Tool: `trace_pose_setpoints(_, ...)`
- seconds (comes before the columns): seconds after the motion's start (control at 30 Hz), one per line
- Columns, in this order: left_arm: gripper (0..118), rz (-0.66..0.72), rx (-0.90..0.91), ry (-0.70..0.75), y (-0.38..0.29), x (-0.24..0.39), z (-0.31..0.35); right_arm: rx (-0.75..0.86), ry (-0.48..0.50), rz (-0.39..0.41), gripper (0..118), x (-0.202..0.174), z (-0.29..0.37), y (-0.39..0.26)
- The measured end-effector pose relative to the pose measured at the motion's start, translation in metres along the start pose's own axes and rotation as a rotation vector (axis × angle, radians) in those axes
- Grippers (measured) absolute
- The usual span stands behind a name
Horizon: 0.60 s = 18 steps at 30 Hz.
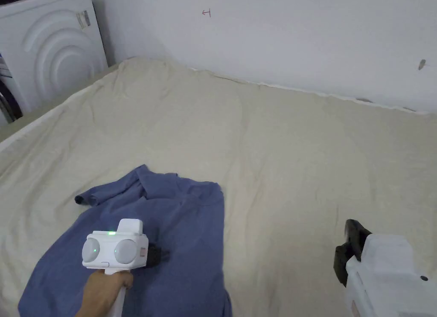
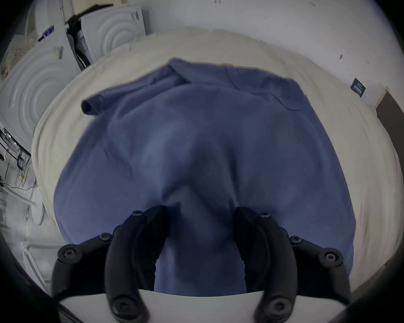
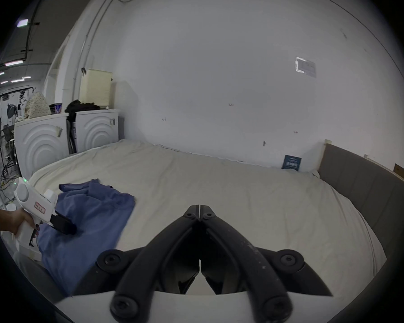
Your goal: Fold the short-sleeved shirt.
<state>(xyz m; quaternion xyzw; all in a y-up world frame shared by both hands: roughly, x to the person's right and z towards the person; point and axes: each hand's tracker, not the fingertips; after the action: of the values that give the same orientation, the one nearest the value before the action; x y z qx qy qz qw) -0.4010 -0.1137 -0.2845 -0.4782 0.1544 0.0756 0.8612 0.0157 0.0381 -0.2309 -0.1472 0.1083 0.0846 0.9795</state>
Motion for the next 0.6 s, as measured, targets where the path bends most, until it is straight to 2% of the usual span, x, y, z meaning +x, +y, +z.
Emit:
trace_pose_setpoints(0.07, 18, 0.0, 0.025, -0.016, -0.001, 0.001, 0.01, -0.007, -0.017, -0.004, 1, 0.007, 0.003, -0.002)
trace_pose_setpoints(0.1, 4, 0.009, 0.033, -0.039, -0.002, 0.002, 0.013, -0.009, -0.023, -0.012, 1, 0.011, 0.004, -0.003)
trace_pose_setpoints(0.27, 3, 0.023, 0.085, -0.053, -0.006, 0.007, 0.05, -0.002, -0.039, -0.031, 1, 0.025, 0.015, -0.003)
trace_pose_setpoints(0.43, 3, 0.025, 0.267, -0.215, 0.009, 0.019, 0.12, 0.018, -0.048, -0.064, 1, 0.04, 0.031, -0.005)
trace_pose_setpoints(0.6, 3, -0.149, 0.435, -0.342, 0.036, 0.079, 0.203, 0.04, -0.071, -0.099, 1, 0.061, 0.05, -0.009)
